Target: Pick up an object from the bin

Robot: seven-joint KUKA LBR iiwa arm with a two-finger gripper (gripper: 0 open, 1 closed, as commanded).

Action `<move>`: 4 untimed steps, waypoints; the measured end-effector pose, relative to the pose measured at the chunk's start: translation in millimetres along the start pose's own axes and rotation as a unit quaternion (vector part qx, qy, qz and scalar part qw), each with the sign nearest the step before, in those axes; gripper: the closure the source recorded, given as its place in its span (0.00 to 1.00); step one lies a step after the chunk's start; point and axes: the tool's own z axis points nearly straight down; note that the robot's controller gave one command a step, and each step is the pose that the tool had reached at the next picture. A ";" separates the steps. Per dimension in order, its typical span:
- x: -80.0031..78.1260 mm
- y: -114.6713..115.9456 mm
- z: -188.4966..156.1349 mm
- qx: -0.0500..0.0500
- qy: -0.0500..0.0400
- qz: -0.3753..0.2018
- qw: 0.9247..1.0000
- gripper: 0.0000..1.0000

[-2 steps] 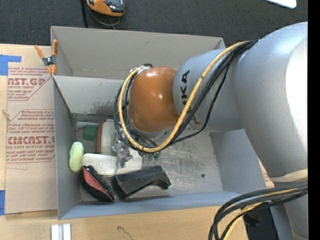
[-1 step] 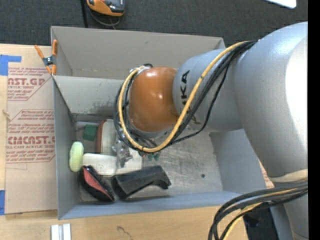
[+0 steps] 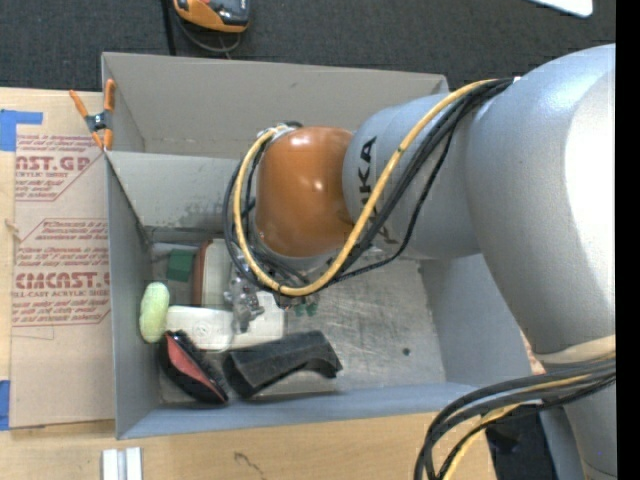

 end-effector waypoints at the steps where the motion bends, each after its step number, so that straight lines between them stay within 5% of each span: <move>1: -1.5 -0.2 0.5 0.000 0.001 0.001 1.000 1.00; 2: -2.7 -0.7 1.3 0.000 0.002 0.001 1.000 1.00; 3: -12.7 6.2 -17.3 0.002 0.009 -0.110 0.994 1.00; 4: 3.6 36.5 -87.1 0.003 0.011 0.007 1.000 0.00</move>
Offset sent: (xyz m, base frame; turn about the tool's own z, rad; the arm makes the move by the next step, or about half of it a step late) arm 0.0185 -0.0101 -0.0485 -0.1679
